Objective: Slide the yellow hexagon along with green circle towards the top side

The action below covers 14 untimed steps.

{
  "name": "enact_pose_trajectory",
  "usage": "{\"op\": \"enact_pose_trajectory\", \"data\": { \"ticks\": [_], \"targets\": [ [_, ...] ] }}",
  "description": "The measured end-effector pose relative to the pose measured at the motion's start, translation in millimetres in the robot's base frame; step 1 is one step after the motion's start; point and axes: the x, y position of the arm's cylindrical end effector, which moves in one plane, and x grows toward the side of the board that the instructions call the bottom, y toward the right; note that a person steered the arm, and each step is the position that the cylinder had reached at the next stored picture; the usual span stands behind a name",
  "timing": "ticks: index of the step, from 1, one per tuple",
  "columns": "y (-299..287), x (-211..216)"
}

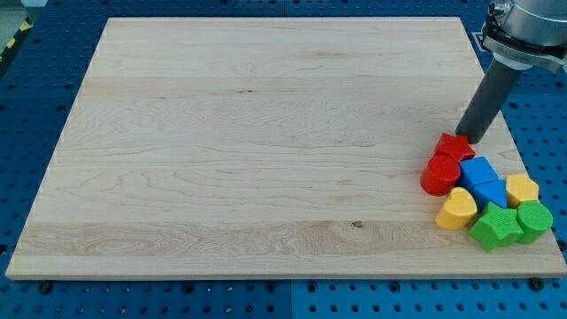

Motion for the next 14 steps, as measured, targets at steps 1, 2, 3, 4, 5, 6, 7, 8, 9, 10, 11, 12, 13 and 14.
{"op": "enact_pose_trajectory", "data": {
  "ticks": [1,2,3,4,5,6,7,8,9,10,11,12,13,14],
  "targets": [
    [20.7,-11.2],
    [39.7,-11.3],
    [57.1,4.2],
    [76.4,57.9],
    [81.8,108.7],
    [77.3,166.0],
    [61.7,169.1],
    [16.9,168.2],
    [7.6,170.9],
    [37.2,170.7],
    [45.2,166.6],
    [32.8,165.4],
    [31.3,157.0],
    [31.4,142.6]
  ]
}}
